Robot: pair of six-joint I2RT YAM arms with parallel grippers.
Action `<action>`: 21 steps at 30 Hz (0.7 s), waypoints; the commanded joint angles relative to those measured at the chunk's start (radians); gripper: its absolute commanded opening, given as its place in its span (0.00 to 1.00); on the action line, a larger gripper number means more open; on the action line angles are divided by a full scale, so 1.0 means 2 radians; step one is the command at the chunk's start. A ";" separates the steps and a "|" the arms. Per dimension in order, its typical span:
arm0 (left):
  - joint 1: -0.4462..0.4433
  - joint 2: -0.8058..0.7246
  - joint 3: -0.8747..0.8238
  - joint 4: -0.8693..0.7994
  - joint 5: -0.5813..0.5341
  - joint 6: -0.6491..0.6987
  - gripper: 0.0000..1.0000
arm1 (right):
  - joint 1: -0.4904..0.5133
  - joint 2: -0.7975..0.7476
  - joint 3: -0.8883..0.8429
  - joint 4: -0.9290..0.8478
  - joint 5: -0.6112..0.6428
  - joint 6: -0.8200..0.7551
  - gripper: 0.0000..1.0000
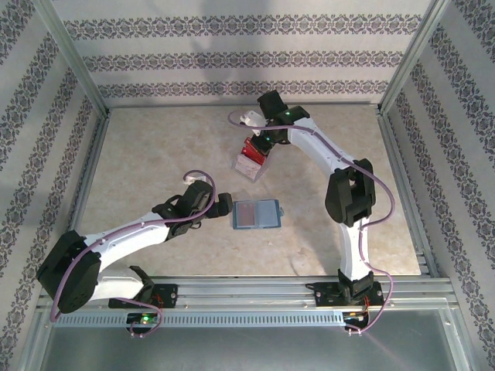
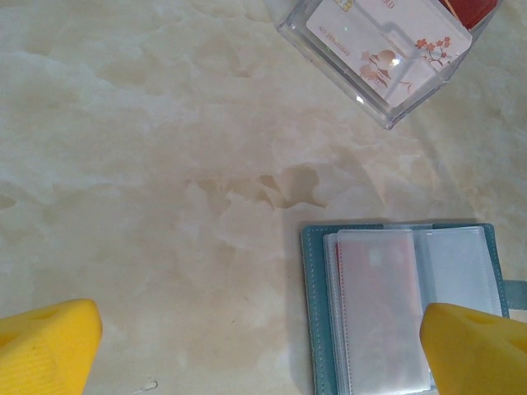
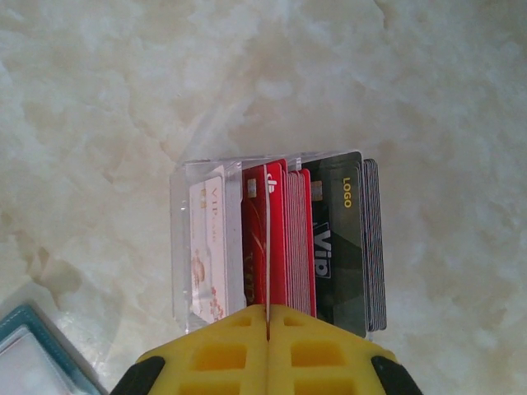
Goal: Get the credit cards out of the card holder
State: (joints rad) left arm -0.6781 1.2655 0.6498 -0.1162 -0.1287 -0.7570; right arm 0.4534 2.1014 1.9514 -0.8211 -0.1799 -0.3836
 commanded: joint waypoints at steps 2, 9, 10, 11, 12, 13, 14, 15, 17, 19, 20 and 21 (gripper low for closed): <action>0.010 -0.011 -0.009 -0.014 -0.006 -0.008 0.99 | -0.001 0.023 0.029 -0.026 0.009 -0.024 0.00; 0.012 -0.013 -0.014 -0.011 -0.005 -0.009 0.99 | -0.001 0.049 0.051 -0.044 0.005 -0.032 0.00; 0.012 -0.013 -0.014 -0.010 -0.004 -0.009 0.99 | -0.001 0.052 0.055 -0.047 0.006 -0.033 0.00; 0.012 -0.013 -0.013 -0.010 -0.004 -0.010 0.99 | -0.001 0.057 0.060 -0.049 0.009 -0.033 0.00; 0.012 -0.013 -0.013 -0.010 -0.004 -0.008 0.99 | -0.001 0.061 0.064 -0.052 0.010 -0.034 0.00; 0.012 -0.013 -0.014 -0.010 -0.004 -0.009 0.99 | -0.001 0.064 0.067 -0.055 0.011 -0.035 0.00; 0.013 -0.013 -0.014 -0.010 -0.004 -0.009 0.99 | -0.001 0.067 0.069 -0.056 0.012 -0.035 0.00; 0.013 -0.013 -0.014 -0.010 -0.004 -0.009 0.99 | -0.001 0.069 0.071 -0.058 0.012 -0.035 0.00; 0.013 -0.013 -0.014 -0.010 -0.004 -0.009 0.99 | -0.001 0.074 0.076 -0.061 0.012 -0.035 0.00; 0.014 -0.013 -0.015 -0.010 -0.003 -0.009 0.99 | 0.000 0.079 0.080 -0.064 0.010 -0.034 0.00; 0.014 -0.013 -0.014 -0.010 -0.002 -0.009 0.99 | 0.000 0.081 0.082 -0.065 0.010 -0.034 0.00; 0.014 -0.013 -0.014 -0.009 -0.002 -0.009 0.99 | -0.001 0.084 0.084 -0.067 0.010 -0.033 0.00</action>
State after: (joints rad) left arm -0.6655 1.2564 0.6338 -0.1200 -0.1284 -0.7647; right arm 0.4538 2.2436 2.0846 -0.9184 -0.1715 -0.4347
